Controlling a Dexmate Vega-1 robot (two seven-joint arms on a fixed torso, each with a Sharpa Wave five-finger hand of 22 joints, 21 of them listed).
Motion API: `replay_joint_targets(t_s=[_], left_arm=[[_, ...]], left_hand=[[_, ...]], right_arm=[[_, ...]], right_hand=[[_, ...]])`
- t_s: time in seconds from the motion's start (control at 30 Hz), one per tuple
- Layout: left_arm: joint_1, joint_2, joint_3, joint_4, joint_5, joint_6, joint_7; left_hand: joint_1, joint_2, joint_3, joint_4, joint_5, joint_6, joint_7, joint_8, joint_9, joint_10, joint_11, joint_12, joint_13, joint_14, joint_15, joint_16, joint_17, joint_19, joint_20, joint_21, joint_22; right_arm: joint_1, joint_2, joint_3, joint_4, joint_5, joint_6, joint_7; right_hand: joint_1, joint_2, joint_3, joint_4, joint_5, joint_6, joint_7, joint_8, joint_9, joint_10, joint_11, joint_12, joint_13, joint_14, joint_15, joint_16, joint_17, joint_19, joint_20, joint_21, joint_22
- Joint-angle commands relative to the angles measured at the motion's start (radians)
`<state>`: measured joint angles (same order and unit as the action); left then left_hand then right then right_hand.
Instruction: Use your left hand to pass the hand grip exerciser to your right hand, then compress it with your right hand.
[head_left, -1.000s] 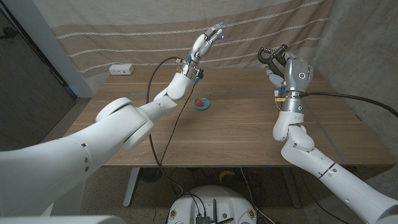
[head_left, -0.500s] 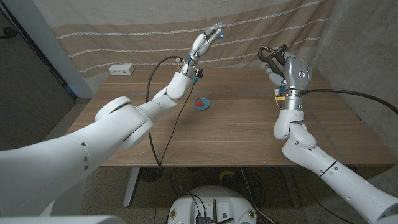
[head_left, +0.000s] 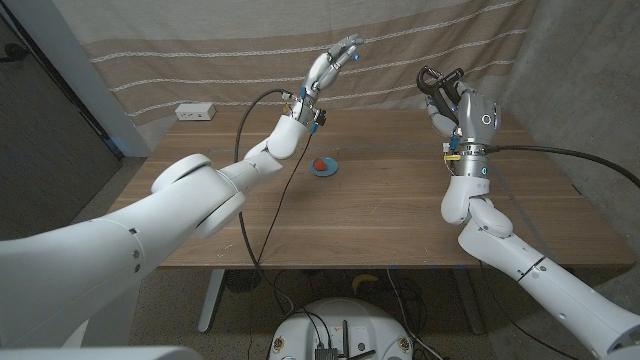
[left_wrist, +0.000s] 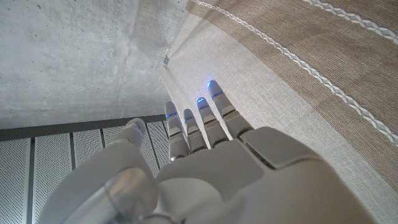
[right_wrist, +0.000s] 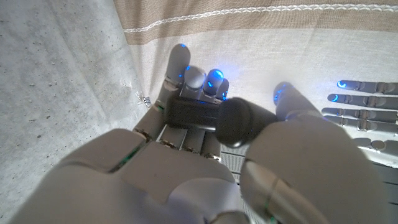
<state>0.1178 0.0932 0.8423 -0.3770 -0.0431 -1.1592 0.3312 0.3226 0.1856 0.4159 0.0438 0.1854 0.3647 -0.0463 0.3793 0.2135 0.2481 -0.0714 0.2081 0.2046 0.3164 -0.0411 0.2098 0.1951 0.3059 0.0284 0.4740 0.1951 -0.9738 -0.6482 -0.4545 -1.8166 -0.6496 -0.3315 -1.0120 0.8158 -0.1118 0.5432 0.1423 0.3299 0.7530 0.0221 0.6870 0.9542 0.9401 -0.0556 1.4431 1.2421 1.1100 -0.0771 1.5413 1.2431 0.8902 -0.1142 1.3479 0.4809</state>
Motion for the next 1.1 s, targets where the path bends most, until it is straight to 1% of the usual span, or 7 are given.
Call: replay_joint_targets(t_s=[0.03, 0.1, 0.2, 0.33, 0.5, 0.7, 1.1], left_arm=[[-0.002, 0.001, 0.002, 0.001, -0.012, 0.005, -0.006], [-0.002, 0.001, 0.002, 0.002, -0.013, 0.006, -0.007], [-0.002, 0.001, 0.001, 0.002, -0.016, 0.008, -0.009], [-0.002, 0.0, -0.002, 0.003, -0.023, 0.013, -0.017], [-0.002, -0.001, -0.003, 0.004, -0.03, 0.022, -0.025], [-0.002, -0.002, -0.009, 0.005, -0.042, 0.032, -0.039], [-0.006, -0.001, -0.012, 0.006, -0.049, 0.047, -0.043]], left_hand=[[-0.002, 0.01, 0.015, -0.001, 0.01, 0.007, 0.002, -0.003, 0.001, -0.001, -0.003, 0.001, 0.002, -0.001, -0.059, -0.006, 0.003, 0.005, 0.001, -0.001, 0.004], [-0.001, 0.01, 0.017, -0.001, 0.01, 0.007, 0.002, -0.003, 0.001, -0.002, -0.002, 0.001, 0.002, -0.001, -0.059, -0.006, 0.003, 0.004, 0.001, -0.001, 0.004], [-0.001, 0.011, 0.022, 0.0, 0.011, 0.008, 0.003, -0.004, 0.0, -0.001, 0.0, 0.001, 0.002, -0.002, -0.059, -0.007, 0.003, 0.003, 0.001, -0.002, 0.004], [-0.001, 0.013, 0.03, 0.001, 0.011, 0.009, 0.004, -0.005, -0.001, -0.002, 0.001, 0.001, 0.002, -0.003, -0.06, -0.007, 0.003, 0.003, 0.001, -0.002, 0.004], [-0.002, 0.013, 0.039, 0.003, 0.011, 0.013, 0.007, -0.007, -0.002, -0.003, -0.001, 0.001, 0.002, -0.006, -0.06, -0.008, 0.003, 0.002, 0.001, -0.002, 0.004], [-0.004, 0.012, 0.048, 0.005, 0.011, 0.015, 0.008, -0.008, -0.003, -0.004, -0.001, 0.0, 0.002, -0.006, -0.06, -0.008, 0.004, 0.002, 0.001, -0.002, 0.004], [-0.007, 0.013, 0.065, 0.009, 0.011, 0.021, 0.011, -0.011, -0.005, -0.002, -0.002, 0.001, 0.002, -0.008, -0.061, -0.008, 0.004, 0.002, 0.0, -0.001, 0.005]], right_arm=[[-0.02, 0.138, 0.139, 0.162, -0.15, 0.339, -0.105], [-0.022, 0.176, 0.188, 0.2, -0.206, 0.433, -0.105], [-0.022, 0.218, 0.239, 0.232, -0.263, 0.529, -0.105], [-0.015, 0.177, 0.214, 0.225, -0.23, 0.528, -0.099], [-0.009, 0.112, 0.161, 0.189, -0.159, 0.474, -0.074], [0.003, 0.065, 0.114, 0.157, -0.113, 0.423, -0.069], [0.023, 0.011, 0.065, 0.125, -0.052, 0.378, -0.055]], right_hand=[[-0.318, 0.136, 0.002, 0.039, 0.032, 0.152, -0.035, 0.209, 0.191, 0.158, -0.126, 0.132, 0.002, 0.183, -0.135, 0.033, 0.003, 0.065, -0.092, -0.051, -0.013], [-0.363, 0.131, -0.009, 0.03, 0.04, 0.164, -0.034, 0.322, 0.284, 0.192, -0.126, 0.132, 0.001, 0.179, -0.135, 0.034, 0.003, 0.082, -0.081, -0.066, -0.019], [-0.383, 0.124, -0.02, 0.025, 0.04, 0.201, -0.017, 0.4, 0.288, 0.215, -0.128, 0.132, -0.001, 0.179, -0.135, 0.035, 0.004, 0.09, -0.066, -0.065, -0.021], [-0.376, 0.11, -0.031, 0.001, 0.042, 0.206, 0.024, 0.482, 0.277, 0.249, -0.087, 0.131, -0.002, 0.191, -0.135, 0.037, 0.003, 0.103, -0.053, -0.052, -0.025], [-0.338, 0.086, -0.039, -0.027, 0.055, 0.215, 0.059, 0.51, 0.251, 0.296, -0.06, 0.131, -0.005, 0.224, -0.136, 0.037, 0.0, 0.125, -0.051, -0.025, -0.018], [-0.313, 0.072, -0.046, -0.042, 0.063, 0.224, 0.068, 0.55, 0.27, 0.325, -0.045, 0.129, -0.006, 0.245, -0.136, 0.036, 0.0, 0.125, -0.053, -0.012, -0.014], [-0.268, 0.109, -0.038, -0.053, 0.067, 0.191, 0.084, 0.613, 0.284, 0.331, -0.04, 0.123, -0.007, 0.267, -0.136, 0.035, -0.002, 0.141, -0.065, 0.024, 0.013]])
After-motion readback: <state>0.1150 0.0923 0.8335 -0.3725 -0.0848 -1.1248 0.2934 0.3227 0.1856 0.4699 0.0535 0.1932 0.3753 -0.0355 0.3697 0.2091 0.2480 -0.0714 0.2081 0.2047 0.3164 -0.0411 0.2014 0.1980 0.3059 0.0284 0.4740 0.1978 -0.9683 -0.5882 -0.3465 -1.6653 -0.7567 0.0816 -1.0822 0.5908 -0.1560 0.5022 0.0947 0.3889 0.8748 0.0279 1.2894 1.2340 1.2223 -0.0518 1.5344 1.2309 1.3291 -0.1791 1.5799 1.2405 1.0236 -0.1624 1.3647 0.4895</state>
